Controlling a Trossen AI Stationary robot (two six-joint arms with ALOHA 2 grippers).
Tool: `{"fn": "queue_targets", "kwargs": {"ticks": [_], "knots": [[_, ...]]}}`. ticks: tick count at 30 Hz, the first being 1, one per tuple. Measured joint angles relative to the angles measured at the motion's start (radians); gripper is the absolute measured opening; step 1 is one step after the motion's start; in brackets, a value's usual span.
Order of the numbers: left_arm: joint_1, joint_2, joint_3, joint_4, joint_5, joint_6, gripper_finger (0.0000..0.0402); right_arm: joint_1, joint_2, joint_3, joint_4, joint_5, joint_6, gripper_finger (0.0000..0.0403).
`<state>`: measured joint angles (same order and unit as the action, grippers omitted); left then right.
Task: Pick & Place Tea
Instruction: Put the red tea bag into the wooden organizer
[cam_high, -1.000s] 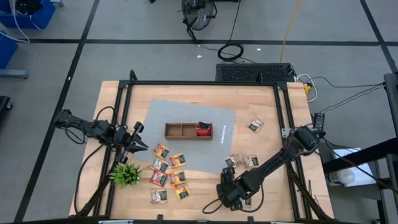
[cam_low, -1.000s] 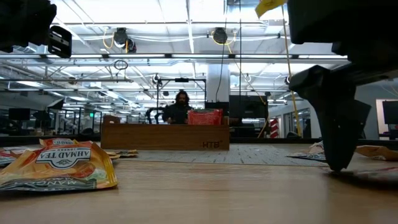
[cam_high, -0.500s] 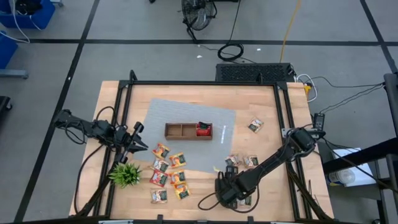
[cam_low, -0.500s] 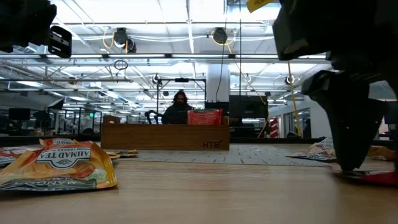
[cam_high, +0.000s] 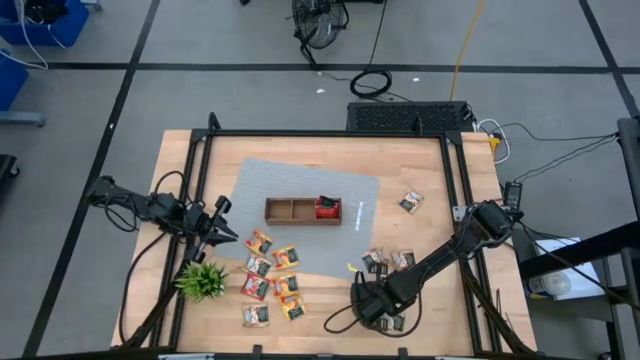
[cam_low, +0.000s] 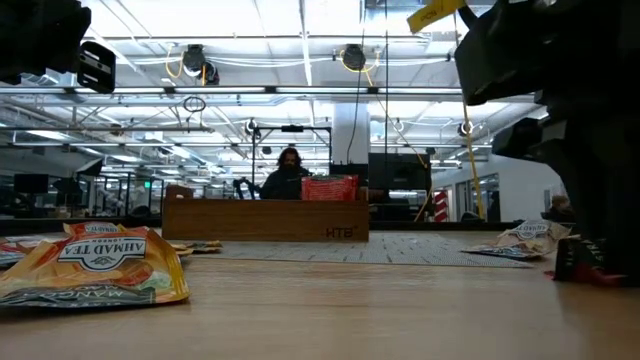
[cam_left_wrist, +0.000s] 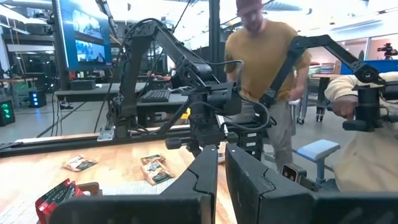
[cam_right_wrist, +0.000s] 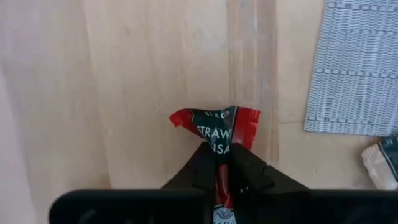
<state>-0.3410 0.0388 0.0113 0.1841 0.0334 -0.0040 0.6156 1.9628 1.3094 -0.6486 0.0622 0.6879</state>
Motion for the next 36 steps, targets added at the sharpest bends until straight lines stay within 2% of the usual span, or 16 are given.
{"fn": "queue_targets", "kwargs": {"ticks": [3,5,11,14,16,20,23,26,29,32,36], "knots": [[0.0,0.0,0.0,0.0,0.0,0.0,0.0035,-0.001,-0.037,-0.005,0.026,-0.004,-0.035,0.0012],[0.0,0.0,0.0,0.0,0.0,0.0,0.0035,-0.001,-0.087,-0.005,0.05,0.034,-0.085,0.0009],[0.0,0.0,0.0,0.0,0.0,0.0,0.0035,-0.029,-0.226,-0.006,0.183,0.188,-0.394,0.0009],[0.0,0.0,0.0,0.0,0.0,0.0,0.0035,-0.085,-0.289,-0.072,0.353,0.208,-0.553,0.0009],[0.0,0.0,0.0,0.0,0.0,0.0,0.0035,-0.147,-0.323,-0.163,0.533,0.142,-0.657,0.0009],[0.0,0.0,0.0,0.0,0.0,0.0,0.0035,-0.315,-0.369,-0.395,0.969,-0.085,-0.774,0.0009],[0.0,0.0,0.0,0.0,0.0,0.0,0.0035,-0.466,-0.382,-0.554,1.328,-0.259,-0.769,0.0009],[0.0,0.0,0.0,0.0,0.0,0.0,0.0035,-0.614,-0.379,-0.654,1.568,-0.411,-0.694,0.0009],[0.0,0.0,0.0,0.0,0.0,0.0,0.0035,-0.725,-0.384,-0.682,1.636,-0.512,-0.624,0.0009],[0.0,0.0,0.0,0.0,0.0,0.0,0.0035,-0.77,-0.346,-0.678,1.606,-0.517,-0.63,0.0009],[0.0,0.0,0.0,-0.001,0.0,0.0,0.0035,-0.759,-0.253,-0.637,1.612,-0.506,-0.69,0.0009]]}}
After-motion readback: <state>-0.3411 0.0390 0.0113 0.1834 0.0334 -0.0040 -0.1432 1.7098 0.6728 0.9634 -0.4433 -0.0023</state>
